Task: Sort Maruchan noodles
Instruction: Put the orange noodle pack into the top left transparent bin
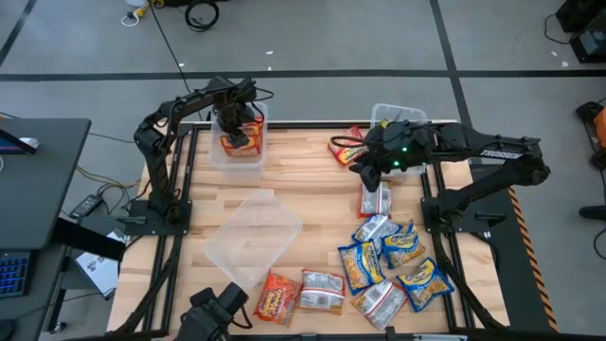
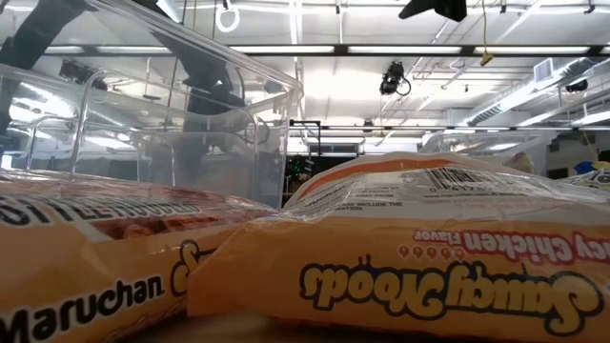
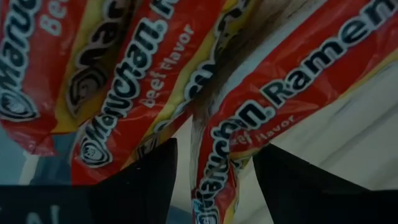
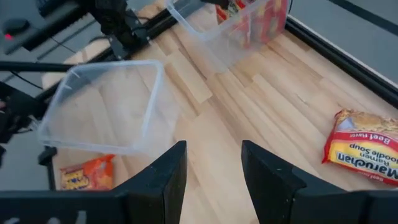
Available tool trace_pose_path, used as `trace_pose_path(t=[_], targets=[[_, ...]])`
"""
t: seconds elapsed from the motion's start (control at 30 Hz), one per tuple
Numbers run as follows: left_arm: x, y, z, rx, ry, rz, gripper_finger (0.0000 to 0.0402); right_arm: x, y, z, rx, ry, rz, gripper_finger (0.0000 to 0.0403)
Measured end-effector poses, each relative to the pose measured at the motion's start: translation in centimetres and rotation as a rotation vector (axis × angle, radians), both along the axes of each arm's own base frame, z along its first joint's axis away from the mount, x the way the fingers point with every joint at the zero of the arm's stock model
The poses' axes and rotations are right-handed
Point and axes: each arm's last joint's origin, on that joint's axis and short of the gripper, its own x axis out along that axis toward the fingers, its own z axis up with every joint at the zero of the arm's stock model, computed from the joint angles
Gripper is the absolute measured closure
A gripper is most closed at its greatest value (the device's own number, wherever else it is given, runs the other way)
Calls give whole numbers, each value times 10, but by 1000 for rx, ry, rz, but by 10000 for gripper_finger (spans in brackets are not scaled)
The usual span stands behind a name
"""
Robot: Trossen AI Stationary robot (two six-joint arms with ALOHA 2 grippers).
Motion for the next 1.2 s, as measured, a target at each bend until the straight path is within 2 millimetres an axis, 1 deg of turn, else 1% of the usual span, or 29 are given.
trace_pose_path(t=[0.33, 0.63, 0.77, 0.97, 1.2], targets=[[-2, 1, 1, 36, 55, -2, 187, 25, 0, -18, 4, 85, 45, 244], [-1, 3, 2, 106, 95, 24, 187, 34, 1, -25, 24, 106, 55, 244], [-1, 1, 12, 177, 83, 46, 187, 35, 1, -25, 28, 103, 60, 244], [-2, 2, 36, 337, 13, 91, 187, 35, 0, -25, 25, 101, 61, 244], [-4, 0, 46, 372, -10, 111, 187, 35, -1, -25, -40, 113, 74, 244]])
